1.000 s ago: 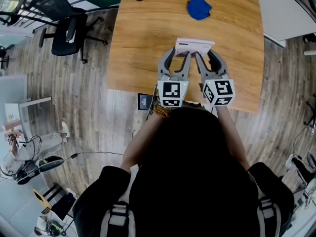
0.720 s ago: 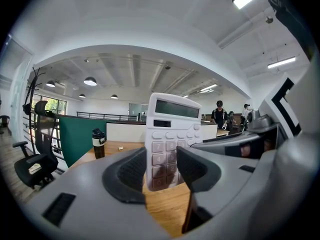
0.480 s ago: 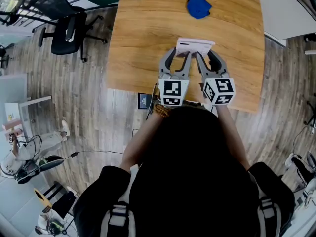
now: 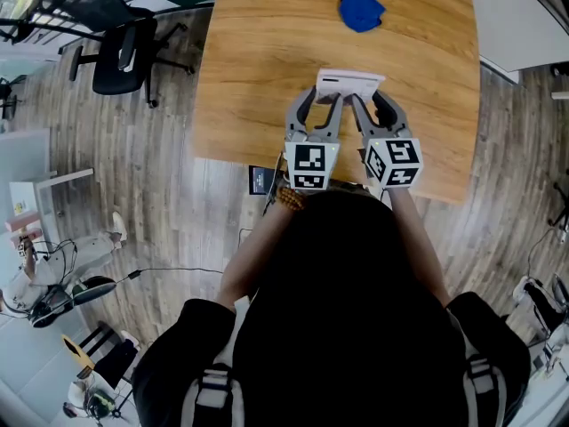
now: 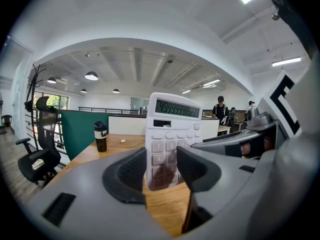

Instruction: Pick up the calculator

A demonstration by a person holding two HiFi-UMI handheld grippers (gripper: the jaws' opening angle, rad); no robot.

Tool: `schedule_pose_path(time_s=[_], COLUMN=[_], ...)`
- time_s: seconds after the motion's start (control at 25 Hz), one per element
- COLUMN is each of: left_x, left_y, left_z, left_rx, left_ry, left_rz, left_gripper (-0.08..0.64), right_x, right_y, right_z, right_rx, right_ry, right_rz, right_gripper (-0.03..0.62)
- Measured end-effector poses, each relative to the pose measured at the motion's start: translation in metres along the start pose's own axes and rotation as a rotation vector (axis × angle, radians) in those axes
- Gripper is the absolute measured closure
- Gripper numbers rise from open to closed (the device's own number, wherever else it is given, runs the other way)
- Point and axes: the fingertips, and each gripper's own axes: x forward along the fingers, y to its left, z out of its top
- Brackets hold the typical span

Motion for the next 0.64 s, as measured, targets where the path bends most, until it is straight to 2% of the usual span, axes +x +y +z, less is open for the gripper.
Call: schedule_pose_path(time_s=[0.64], left_x=[0.004], left_y=[-0.004], left_z=[-0.023], left_rx=[-0.004], left_ry=[0.056], left_rz=[-0.017], left_gripper=[0.356], right_x=[0.003], right_y=[-0.007], right_z=[-0.024], right_rx=[0.06], right_ry=[0.077], right_rz=[-0.011], right_gripper=[0.434])
